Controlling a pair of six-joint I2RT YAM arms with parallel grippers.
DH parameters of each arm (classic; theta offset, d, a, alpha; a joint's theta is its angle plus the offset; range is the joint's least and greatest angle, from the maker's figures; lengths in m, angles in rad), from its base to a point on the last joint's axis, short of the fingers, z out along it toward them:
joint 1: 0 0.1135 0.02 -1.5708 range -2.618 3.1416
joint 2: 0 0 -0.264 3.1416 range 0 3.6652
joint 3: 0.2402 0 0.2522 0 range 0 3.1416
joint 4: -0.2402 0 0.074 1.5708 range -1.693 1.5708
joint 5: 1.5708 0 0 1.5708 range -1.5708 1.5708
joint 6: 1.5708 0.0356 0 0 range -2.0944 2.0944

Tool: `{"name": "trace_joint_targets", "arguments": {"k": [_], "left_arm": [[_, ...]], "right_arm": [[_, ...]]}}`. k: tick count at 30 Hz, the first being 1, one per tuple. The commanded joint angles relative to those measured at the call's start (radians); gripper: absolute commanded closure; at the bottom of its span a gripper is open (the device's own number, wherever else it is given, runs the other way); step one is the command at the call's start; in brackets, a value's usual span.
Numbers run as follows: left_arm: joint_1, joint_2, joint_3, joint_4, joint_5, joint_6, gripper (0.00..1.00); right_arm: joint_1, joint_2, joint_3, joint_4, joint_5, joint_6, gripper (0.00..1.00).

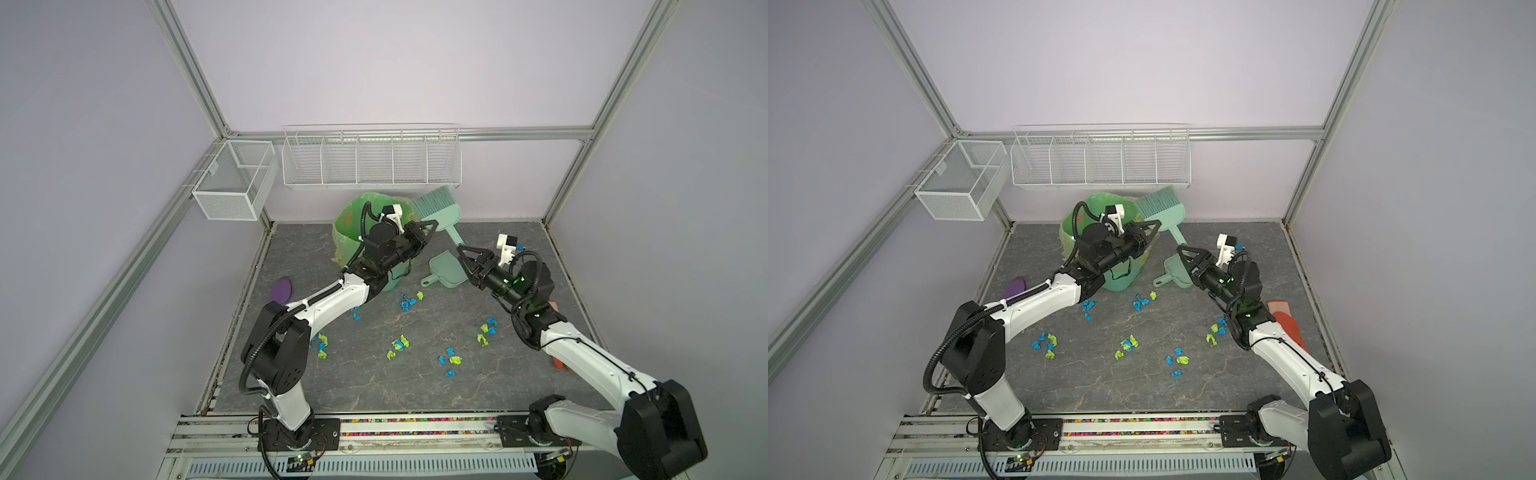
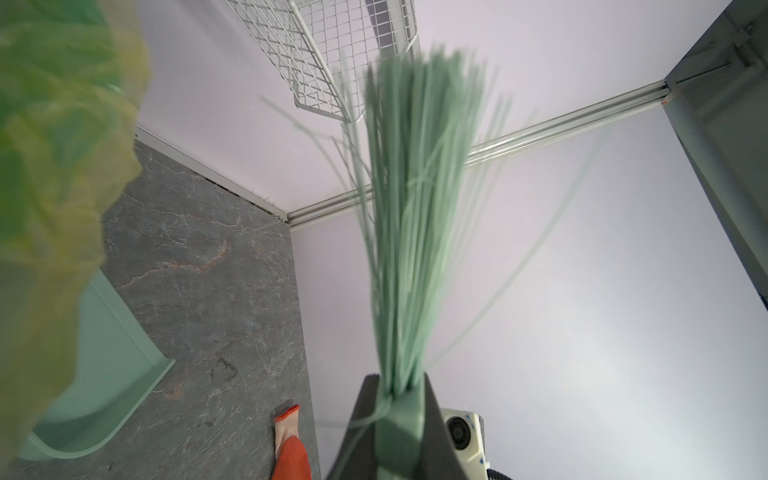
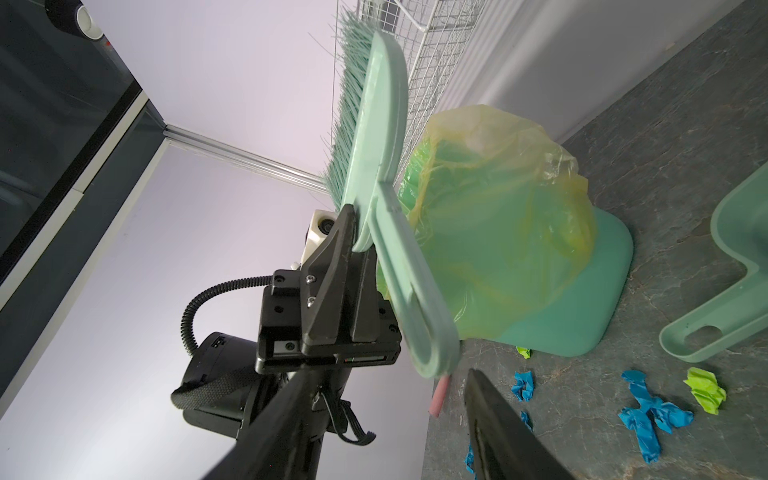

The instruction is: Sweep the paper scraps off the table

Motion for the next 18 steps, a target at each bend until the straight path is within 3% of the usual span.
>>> {"name": "trace_joint_targets", "arguments": {"k": [1, 6, 18], "left_arm": [[0.007, 0.026, -0.024, 0.075, 0.022, -0.054, 1.0], [0.01, 0.012, -0.042, 0.074, 0.019, -0.048, 1.0], [0.01, 0.01, -0.067, 0.097, 0.029, -0.076, 1.0]], "right_arm": [[0.005, 0.012, 0.028, 0.039, 0.011, 0.01, 0.46], [0.001, 0.039, 0.055, 0.048, 0.001, -0.015, 0.53], [-0.013, 0.127, 0.079, 0.169, -0.005, 0.011, 0.53]]}}
